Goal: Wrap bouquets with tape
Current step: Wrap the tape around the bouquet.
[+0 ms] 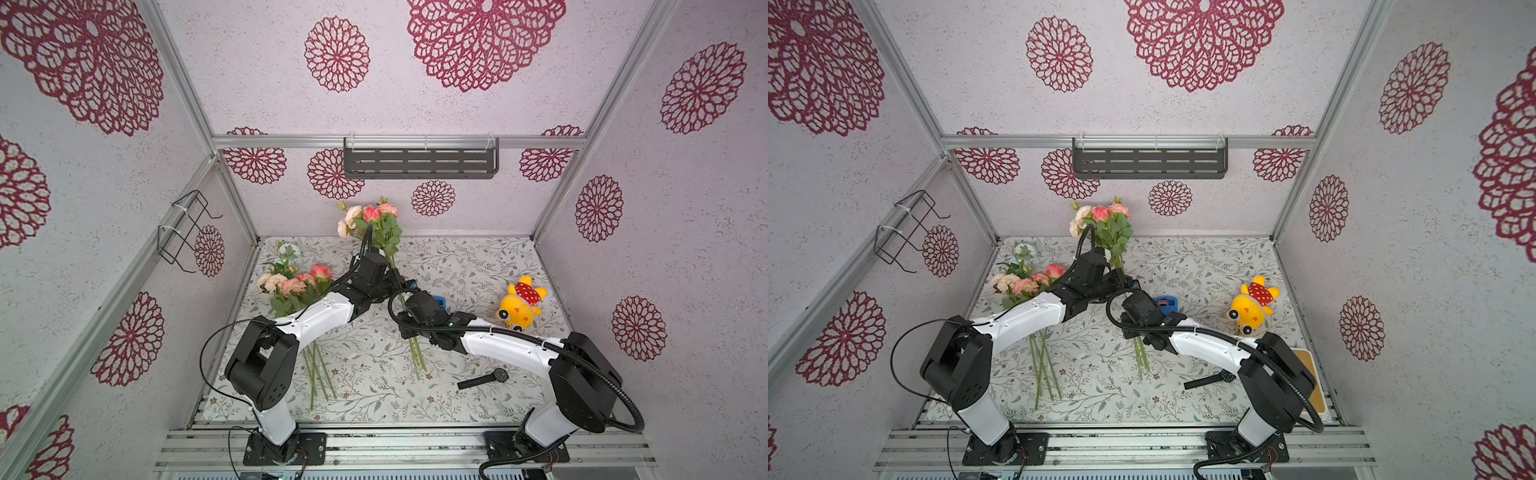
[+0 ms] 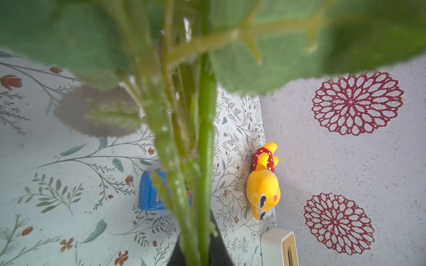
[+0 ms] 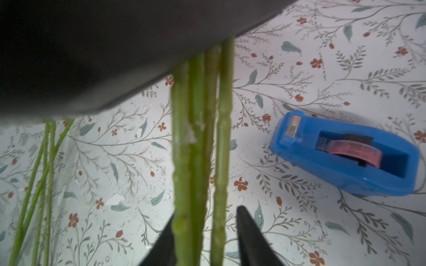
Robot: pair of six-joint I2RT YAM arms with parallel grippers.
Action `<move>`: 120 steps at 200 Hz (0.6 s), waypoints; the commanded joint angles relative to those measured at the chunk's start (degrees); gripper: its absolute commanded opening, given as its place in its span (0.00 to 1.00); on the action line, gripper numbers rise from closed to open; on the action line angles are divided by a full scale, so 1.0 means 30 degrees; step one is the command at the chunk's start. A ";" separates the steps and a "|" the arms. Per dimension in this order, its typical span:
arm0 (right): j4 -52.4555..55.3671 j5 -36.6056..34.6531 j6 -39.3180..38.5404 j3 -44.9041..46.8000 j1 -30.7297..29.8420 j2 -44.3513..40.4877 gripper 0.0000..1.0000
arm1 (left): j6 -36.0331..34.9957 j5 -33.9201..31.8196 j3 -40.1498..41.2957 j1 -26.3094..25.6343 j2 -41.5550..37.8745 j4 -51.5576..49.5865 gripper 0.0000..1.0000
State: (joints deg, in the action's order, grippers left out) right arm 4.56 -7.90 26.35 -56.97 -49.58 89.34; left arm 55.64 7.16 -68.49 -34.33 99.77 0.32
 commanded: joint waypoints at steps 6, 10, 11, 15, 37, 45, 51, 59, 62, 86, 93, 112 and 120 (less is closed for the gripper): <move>-0.4603 0.5431 0.0595 0.2286 0.1735 -0.2569 0.66 | 0.1264 0.1465 0.1544 0.0318 -0.0440 0.4577 0.00; -0.5500 0.6375 0.1045 0.2719 0.2088 -0.2763 0.67 | 0.1529 0.1619 0.1821 0.0389 -0.0472 0.5257 0.00; -0.5692 0.6599 0.1155 0.2871 0.2174 -0.2795 0.67 | 0.1584 0.1667 0.1881 0.0408 -0.0472 0.5432 0.00; -0.6590 0.7547 0.1629 0.3321 0.2560 -0.2920 0.68 | 0.1798 0.1912 0.2186 0.0462 -0.0500 0.6191 0.00; -0.9945 1.1302 0.3616 0.4624 0.3812 -0.2587 0.68 | 0.2320 0.2877 0.2961 0.0544 -0.0531 0.9416 0.00; -1.0761 1.2083 0.4083 0.4797 0.4041 -0.2303 0.68 | 0.2462 0.3225 0.3092 0.0542 -0.0531 1.0300 0.00; -1.1333 1.2535 0.4436 0.4939 0.4172 -0.2055 0.67 | 0.2608 0.3419 0.3231 0.0544 -0.0502 1.1113 0.00; -1.2174 1.2944 0.5016 0.5162 0.4410 -0.1731 0.66 | 0.2990 0.3601 0.3492 0.0544 -0.0475 1.2357 0.00; -1.2545 1.3129 0.5236 0.5268 0.4510 -0.1602 0.66 | 0.3145 0.3643 0.3618 0.0544 -0.0472 1.2827 0.00; -1.4458 1.4328 0.6344 0.5447 0.4977 -0.0579 0.62 | 0.3776 0.3984 0.4065 0.0558 -0.0370 1.5010 0.00; -1.4506 1.4431 0.6413 0.5323 0.4984 -0.0373 0.57 | 0.3807 0.4191 0.4050 0.0573 -0.0315 1.5315 0.00; -1.4543 1.4246 0.6408 0.5142 0.4985 -0.0146 0.28 | 0.4084 0.4511 0.4170 0.0549 -0.0179 1.6210 0.00; -1.4094 1.3813 0.6189 0.5084 0.4985 -0.0282 0.15 | 0.4157 0.4395 0.4284 0.0566 -0.0201 1.6319 0.00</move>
State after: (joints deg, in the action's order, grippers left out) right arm -34.35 32.49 42.96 -40.69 -34.92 88.68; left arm 65.63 18.35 -55.83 -32.93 99.79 38.48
